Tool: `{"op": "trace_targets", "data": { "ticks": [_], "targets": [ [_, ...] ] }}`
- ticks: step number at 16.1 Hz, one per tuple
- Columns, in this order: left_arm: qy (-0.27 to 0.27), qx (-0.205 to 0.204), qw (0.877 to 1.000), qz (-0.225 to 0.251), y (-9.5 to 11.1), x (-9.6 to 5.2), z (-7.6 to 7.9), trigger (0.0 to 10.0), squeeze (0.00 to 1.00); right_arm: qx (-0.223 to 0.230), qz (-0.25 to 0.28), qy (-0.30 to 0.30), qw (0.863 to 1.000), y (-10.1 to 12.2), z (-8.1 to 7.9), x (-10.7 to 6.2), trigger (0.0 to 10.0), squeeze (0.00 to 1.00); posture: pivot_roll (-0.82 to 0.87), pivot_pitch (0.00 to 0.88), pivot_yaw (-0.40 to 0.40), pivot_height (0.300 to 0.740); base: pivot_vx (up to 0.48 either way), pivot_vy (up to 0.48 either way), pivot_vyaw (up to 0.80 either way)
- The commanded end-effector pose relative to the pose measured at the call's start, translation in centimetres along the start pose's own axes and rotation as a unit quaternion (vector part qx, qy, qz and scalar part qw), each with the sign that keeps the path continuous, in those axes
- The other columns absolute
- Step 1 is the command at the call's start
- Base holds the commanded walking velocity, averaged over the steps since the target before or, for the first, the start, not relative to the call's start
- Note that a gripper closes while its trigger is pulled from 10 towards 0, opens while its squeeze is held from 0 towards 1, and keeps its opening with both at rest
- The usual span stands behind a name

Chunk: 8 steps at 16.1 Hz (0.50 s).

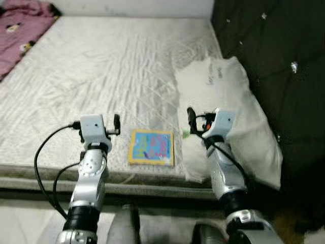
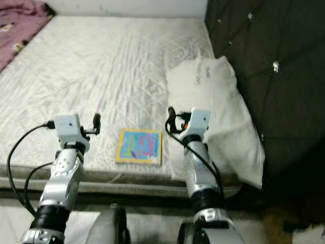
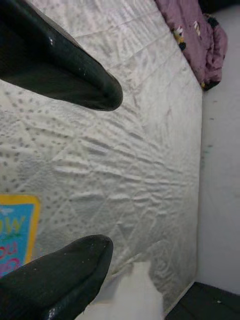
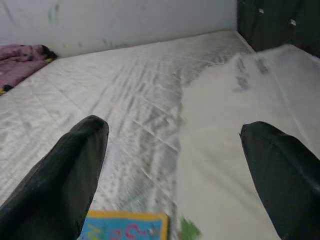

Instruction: Clean up the room

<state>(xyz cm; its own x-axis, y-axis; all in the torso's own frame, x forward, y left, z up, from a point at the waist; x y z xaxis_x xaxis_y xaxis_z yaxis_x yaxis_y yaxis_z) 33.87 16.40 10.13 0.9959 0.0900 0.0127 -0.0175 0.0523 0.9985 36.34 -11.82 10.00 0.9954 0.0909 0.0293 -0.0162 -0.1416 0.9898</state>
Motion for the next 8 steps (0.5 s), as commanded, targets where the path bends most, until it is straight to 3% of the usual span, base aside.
{"op": "trace_targets", "data": {
  "ticks": [1, 8],
  "targets": [
    [-0.012, -0.001, 1.0, 0.003, 0.27, 0.09, 0.46, 10.0, 0.0, -0.003, 0.001, 0.002, 1.0, 0.16, -0.28, -0.12, 10.0, 0.0, 0.05, 0.0, 0.018, 0.74, 0.0, 0.0, 0.0],
    [-0.032, 0.003, 0.999, 0.019, 0.9, -0.3, 1.26, 10.0, 0.0, -0.013, 0.0, -0.02, 1.0, 0.34, 0.65, -0.89, 10.0, 0.0, 0.04, 0.0, 0.015, 0.74, 0.0, 0.0, 0.0]
  ]
}}
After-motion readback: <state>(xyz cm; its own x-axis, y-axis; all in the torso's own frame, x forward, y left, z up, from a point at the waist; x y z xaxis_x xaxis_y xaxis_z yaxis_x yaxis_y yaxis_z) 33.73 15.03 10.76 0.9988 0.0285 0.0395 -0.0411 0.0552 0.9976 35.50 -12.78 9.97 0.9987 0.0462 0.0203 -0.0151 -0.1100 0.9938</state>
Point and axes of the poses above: a point about 5 cm out from each wrist's last joint towards the gripper, its own x axis pointing out of the wrist towards the gripper, its own y axis along the axis of the wrist's last joint, z = x × y, the point moved 3 cm from there along x, pointing out of the wrist towards the gripper, and after that the axes turned 3 degrees about -x, right-handed, at the moved point
